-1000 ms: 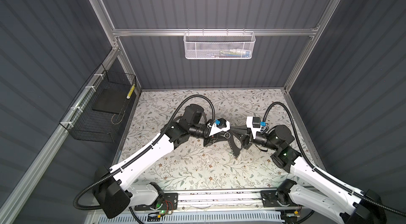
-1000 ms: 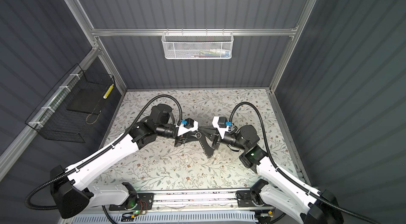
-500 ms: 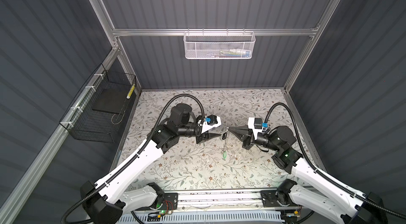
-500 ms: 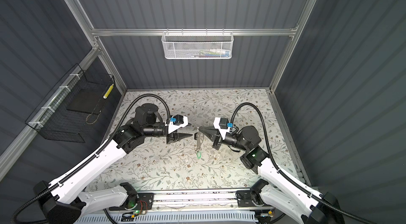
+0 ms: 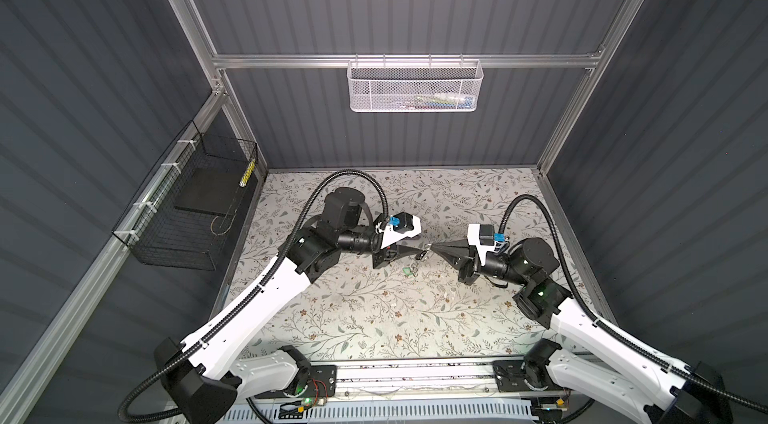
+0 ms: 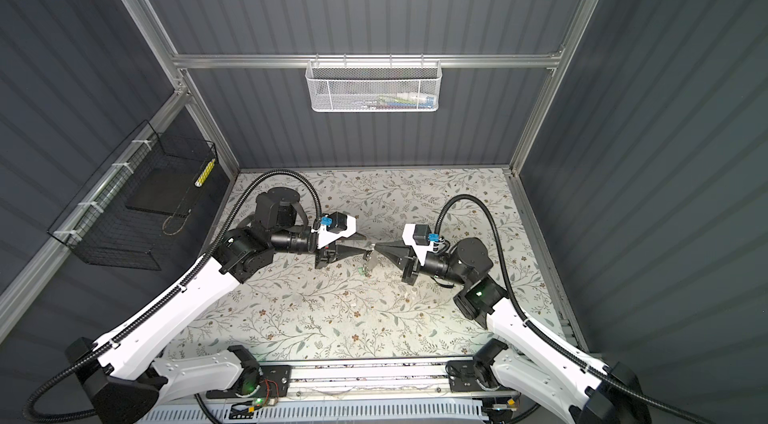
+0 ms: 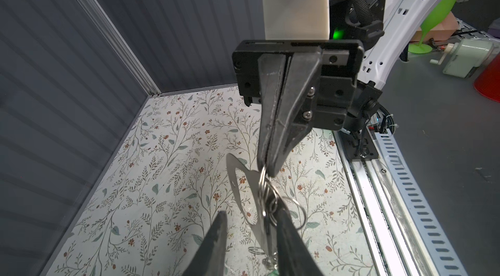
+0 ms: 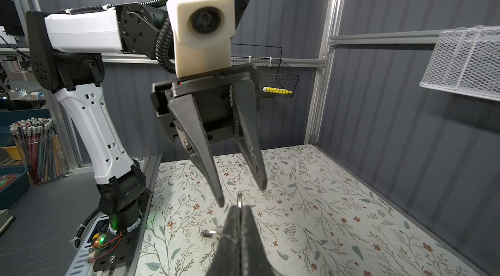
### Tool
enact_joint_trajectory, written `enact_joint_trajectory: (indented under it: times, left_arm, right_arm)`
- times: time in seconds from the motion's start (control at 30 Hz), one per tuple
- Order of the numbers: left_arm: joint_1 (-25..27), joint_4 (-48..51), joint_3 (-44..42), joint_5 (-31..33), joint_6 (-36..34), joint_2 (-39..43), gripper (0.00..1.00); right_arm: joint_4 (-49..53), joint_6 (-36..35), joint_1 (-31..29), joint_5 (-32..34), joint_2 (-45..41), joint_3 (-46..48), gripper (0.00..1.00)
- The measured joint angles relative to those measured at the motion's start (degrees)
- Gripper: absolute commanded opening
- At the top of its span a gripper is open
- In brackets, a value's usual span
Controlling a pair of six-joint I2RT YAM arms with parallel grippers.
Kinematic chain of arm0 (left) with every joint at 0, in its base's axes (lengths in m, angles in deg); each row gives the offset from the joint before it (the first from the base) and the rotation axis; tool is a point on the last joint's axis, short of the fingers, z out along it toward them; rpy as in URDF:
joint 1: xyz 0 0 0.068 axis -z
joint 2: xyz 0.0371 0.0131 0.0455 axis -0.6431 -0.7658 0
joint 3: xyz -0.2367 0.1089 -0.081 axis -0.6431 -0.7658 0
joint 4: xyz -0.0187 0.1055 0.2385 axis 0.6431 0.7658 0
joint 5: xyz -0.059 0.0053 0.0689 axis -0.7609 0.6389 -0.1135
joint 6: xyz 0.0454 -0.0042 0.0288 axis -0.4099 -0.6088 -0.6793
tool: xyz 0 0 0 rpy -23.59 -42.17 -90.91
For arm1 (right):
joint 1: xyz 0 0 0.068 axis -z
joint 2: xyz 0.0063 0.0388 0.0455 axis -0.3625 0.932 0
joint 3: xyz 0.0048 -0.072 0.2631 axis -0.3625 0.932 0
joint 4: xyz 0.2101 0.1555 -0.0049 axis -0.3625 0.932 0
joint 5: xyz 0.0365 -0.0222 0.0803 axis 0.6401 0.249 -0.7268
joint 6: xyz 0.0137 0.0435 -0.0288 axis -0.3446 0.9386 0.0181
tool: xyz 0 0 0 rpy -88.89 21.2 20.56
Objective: Put the keys on the keyring
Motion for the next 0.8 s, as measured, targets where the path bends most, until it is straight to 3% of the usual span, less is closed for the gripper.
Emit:
enact_joint_trajectory:
  times: [0.47, 0.7, 0.8]
  left_arm:
    - [0.0, 1.42, 1.55, -4.83, -1.07, -3.13, 0.18]
    - [0.0, 1.73, 1.97, -5.79, -1.81, -3.15, 0.0]
    - [0.02, 2.51, 2.25, -6.08, -2.43, -3.28, 0.0]
  right_arm:
    - [0.09, 0.0, 0.02, -1.55, 0.55, 0.0, 0.0]
    - [0.11, 0.0, 0.07, -1.88, 0.94, 0.0, 0.0]
    - [0.22, -0.04, 0.04, -2.05, 0.96, 0.0, 0.01]
